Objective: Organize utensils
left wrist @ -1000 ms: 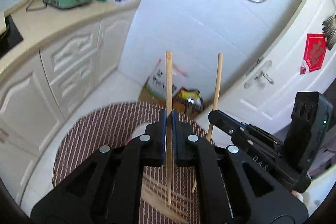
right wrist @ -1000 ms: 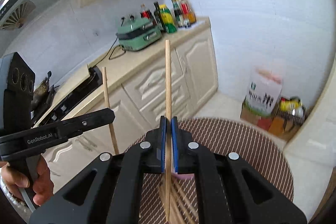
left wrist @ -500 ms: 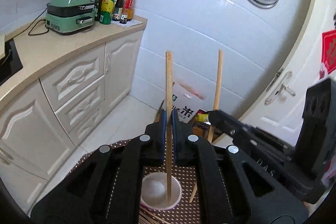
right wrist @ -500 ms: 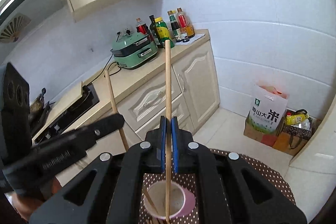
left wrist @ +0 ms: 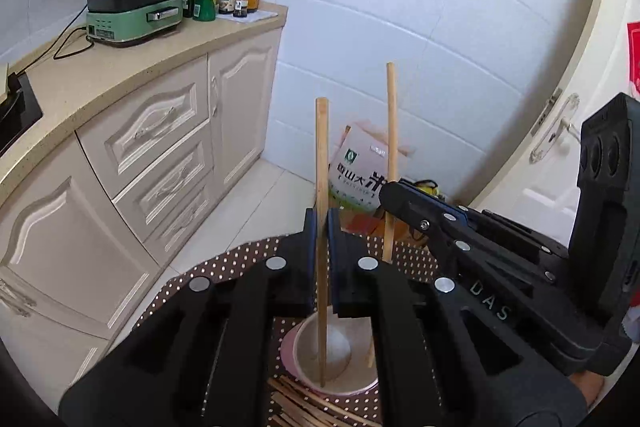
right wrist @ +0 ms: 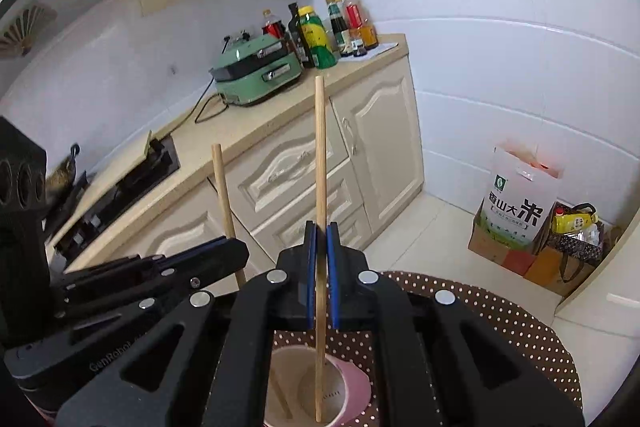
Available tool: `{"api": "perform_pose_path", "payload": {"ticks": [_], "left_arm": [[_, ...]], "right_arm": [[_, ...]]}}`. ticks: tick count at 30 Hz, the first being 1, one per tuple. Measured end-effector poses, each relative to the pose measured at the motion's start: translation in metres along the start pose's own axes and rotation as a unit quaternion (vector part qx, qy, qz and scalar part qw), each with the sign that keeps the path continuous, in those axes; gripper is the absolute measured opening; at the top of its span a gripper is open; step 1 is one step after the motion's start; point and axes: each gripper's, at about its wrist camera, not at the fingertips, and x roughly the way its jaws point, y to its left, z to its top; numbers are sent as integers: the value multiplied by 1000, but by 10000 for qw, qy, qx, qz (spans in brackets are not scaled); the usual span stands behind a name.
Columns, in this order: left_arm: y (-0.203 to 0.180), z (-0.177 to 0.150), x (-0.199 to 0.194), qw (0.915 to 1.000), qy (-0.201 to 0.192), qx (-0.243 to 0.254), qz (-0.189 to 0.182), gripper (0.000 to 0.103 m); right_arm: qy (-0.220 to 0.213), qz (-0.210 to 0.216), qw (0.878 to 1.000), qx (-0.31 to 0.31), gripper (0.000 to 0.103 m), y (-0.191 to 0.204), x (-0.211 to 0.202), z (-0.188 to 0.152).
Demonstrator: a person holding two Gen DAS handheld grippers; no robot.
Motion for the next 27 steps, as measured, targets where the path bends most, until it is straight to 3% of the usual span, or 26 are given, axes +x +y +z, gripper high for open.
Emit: {"api": "perform_pose_path", "payload": {"ticks": [17,27], "left_arm": [[3,-39,-20,9995,299,-58,-125,6],[5,-53,-33,9986,524,-98,-16,7]], "right_arm": [[322,-462,9984,70,4,13,-49,-47],[647,-541,9953,468,7,16,-52,-72]]}}
